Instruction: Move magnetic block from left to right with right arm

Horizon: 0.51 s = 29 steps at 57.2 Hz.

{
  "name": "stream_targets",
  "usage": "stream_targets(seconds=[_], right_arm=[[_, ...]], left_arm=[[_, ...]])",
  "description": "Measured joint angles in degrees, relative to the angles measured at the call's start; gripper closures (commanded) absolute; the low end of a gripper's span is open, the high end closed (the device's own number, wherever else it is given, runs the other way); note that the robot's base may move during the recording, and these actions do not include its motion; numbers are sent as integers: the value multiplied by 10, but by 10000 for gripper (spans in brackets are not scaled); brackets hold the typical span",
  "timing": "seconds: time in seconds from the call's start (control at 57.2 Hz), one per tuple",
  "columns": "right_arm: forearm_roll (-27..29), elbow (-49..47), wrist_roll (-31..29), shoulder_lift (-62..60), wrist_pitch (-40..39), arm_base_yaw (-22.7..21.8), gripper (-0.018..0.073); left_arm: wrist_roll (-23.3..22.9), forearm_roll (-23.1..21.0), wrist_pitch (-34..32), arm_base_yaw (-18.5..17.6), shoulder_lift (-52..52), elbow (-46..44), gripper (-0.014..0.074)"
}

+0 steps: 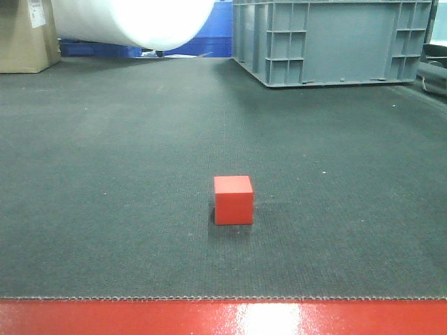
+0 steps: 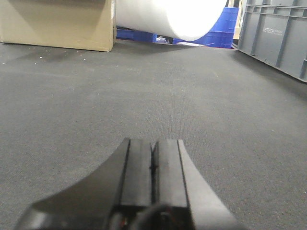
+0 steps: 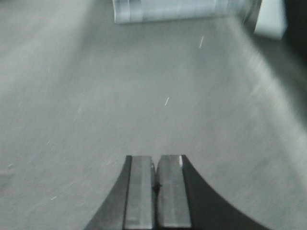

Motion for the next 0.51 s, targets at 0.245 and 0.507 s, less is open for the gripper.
stream_targets(seconds=[0.245, 0.507], right_arm=[[-18, 6, 0, -87, 0, 0, 490], [-18, 6, 0, -88, 0, 0, 490]], left_arm=[[0, 0, 0, 0, 0, 0, 722], [0, 0, 0, 0, 0, 0, 722]])
